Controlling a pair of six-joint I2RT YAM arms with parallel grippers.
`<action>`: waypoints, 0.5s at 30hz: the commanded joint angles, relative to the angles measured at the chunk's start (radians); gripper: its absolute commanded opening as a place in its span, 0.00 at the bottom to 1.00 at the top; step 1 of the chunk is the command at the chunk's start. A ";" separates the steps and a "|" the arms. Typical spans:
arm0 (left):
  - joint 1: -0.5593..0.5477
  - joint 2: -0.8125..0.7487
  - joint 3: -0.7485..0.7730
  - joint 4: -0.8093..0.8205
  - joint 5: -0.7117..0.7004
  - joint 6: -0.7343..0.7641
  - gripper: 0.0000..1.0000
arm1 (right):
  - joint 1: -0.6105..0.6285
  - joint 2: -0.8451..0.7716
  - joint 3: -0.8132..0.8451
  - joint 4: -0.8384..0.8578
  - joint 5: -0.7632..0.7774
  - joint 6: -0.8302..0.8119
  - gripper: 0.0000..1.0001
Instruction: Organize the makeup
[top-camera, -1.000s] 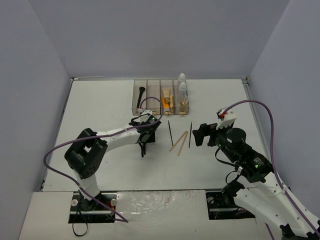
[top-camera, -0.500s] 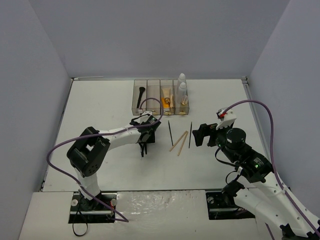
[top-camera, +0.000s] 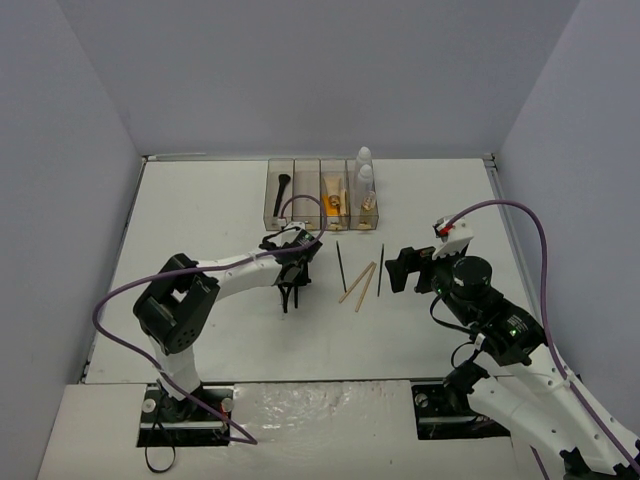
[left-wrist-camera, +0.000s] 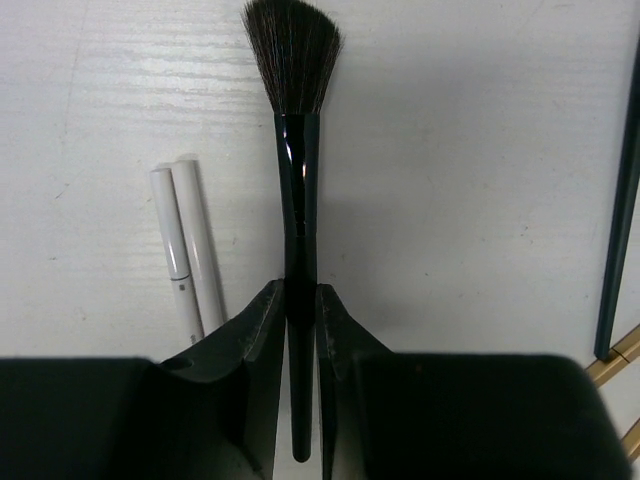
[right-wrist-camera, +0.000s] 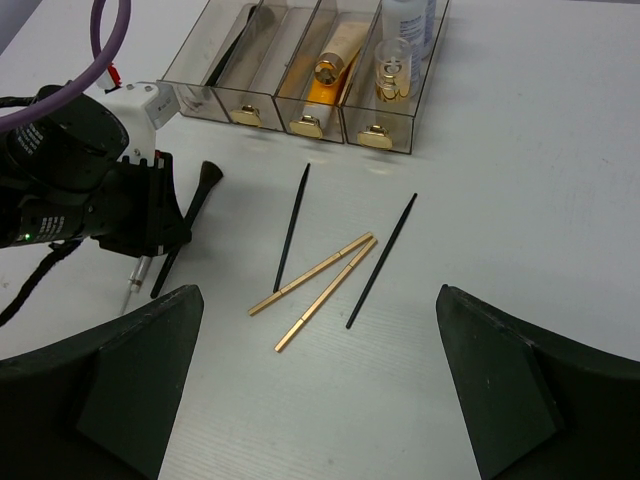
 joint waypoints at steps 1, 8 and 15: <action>-0.003 -0.122 0.094 -0.057 -0.013 0.024 0.00 | 0.012 0.010 0.002 0.049 0.024 -0.001 1.00; 0.072 -0.180 0.312 -0.166 -0.030 0.176 0.00 | 0.013 0.012 0.004 0.049 0.017 -0.001 1.00; 0.249 -0.018 0.633 -0.217 0.081 0.345 0.00 | 0.014 0.015 0.005 0.049 0.014 -0.002 1.00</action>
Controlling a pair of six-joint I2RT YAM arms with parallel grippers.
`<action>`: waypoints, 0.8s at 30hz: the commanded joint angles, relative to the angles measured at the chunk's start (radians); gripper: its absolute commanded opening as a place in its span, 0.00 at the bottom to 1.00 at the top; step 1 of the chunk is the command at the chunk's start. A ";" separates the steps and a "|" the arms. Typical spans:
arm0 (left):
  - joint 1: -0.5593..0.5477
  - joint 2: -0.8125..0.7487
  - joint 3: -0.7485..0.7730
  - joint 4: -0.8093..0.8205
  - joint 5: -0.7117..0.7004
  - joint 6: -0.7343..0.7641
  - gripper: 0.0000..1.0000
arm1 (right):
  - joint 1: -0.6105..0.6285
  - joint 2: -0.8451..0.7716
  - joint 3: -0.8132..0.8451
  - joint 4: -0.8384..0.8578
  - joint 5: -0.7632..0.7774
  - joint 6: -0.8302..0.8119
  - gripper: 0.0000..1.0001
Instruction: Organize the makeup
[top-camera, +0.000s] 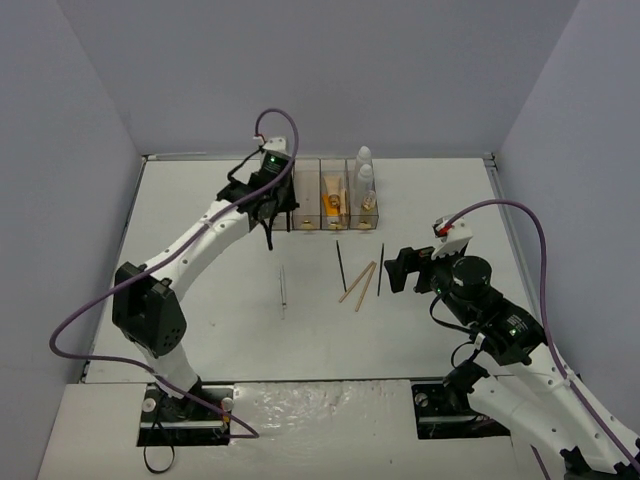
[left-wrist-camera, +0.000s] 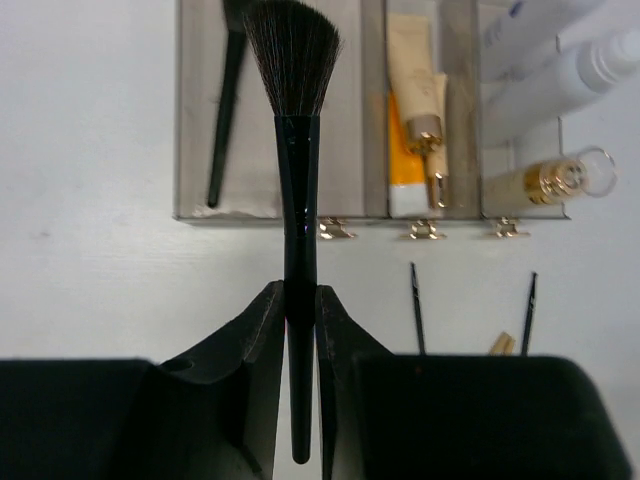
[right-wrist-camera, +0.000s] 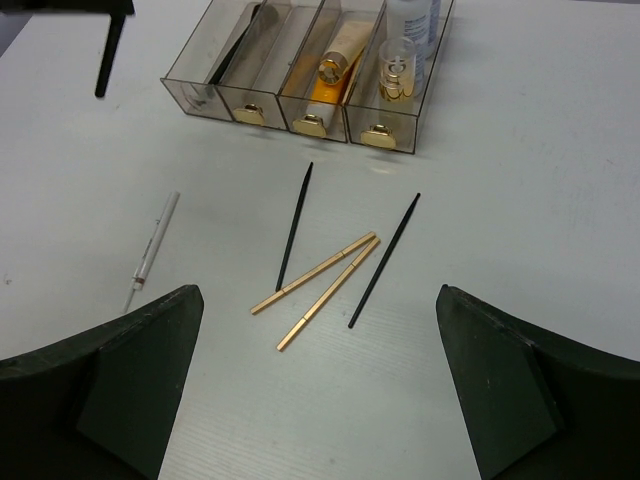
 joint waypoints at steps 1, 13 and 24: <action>0.115 0.124 0.237 -0.048 0.057 0.177 0.00 | 0.008 0.015 0.005 0.049 0.014 -0.002 1.00; 0.237 0.511 0.650 -0.096 0.155 0.257 0.00 | 0.011 0.030 0.004 0.049 0.020 -0.004 1.00; 0.235 0.493 0.602 -0.070 0.151 0.218 0.37 | 0.012 0.033 0.006 0.050 0.026 -0.004 1.00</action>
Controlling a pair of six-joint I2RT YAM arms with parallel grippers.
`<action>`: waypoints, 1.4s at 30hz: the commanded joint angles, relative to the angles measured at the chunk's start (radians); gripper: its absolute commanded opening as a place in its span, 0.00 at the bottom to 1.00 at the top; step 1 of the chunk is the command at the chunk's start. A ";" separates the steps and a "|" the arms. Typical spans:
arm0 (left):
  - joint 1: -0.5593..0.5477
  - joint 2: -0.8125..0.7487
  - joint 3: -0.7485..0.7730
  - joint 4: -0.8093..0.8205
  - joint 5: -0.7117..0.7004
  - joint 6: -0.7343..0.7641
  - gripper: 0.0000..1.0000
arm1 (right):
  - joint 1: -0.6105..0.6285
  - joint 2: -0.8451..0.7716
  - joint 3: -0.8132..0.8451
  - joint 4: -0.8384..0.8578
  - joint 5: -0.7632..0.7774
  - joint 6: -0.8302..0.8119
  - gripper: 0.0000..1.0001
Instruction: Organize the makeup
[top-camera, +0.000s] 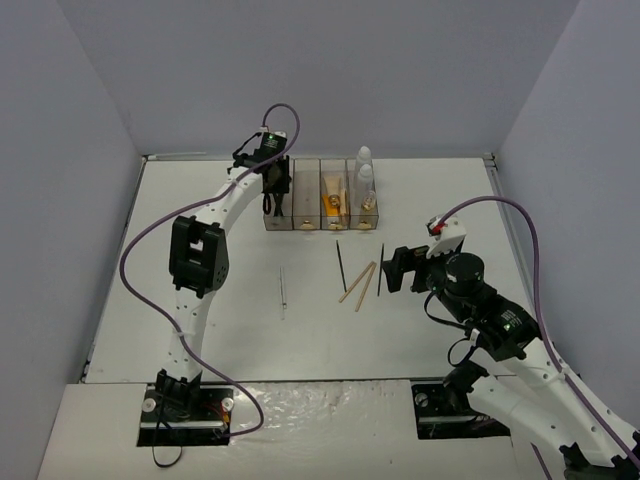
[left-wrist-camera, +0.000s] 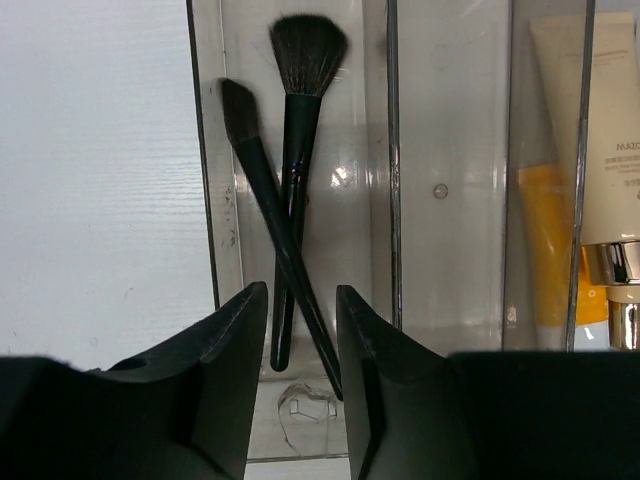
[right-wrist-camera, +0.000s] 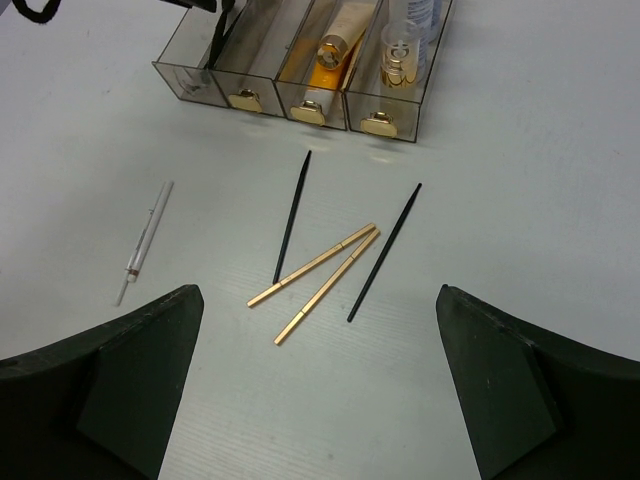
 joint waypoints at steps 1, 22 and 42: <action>0.002 -0.135 0.013 0.043 -0.002 -0.016 0.40 | 0.007 0.003 0.005 0.049 0.027 -0.004 1.00; -0.465 -0.569 -0.618 0.281 -0.281 -0.370 0.85 | 0.008 -0.077 0.001 0.049 0.080 0.007 1.00; -0.549 -0.229 -0.505 0.209 -0.349 -0.454 0.60 | 0.023 -0.109 -0.004 0.050 0.083 0.010 1.00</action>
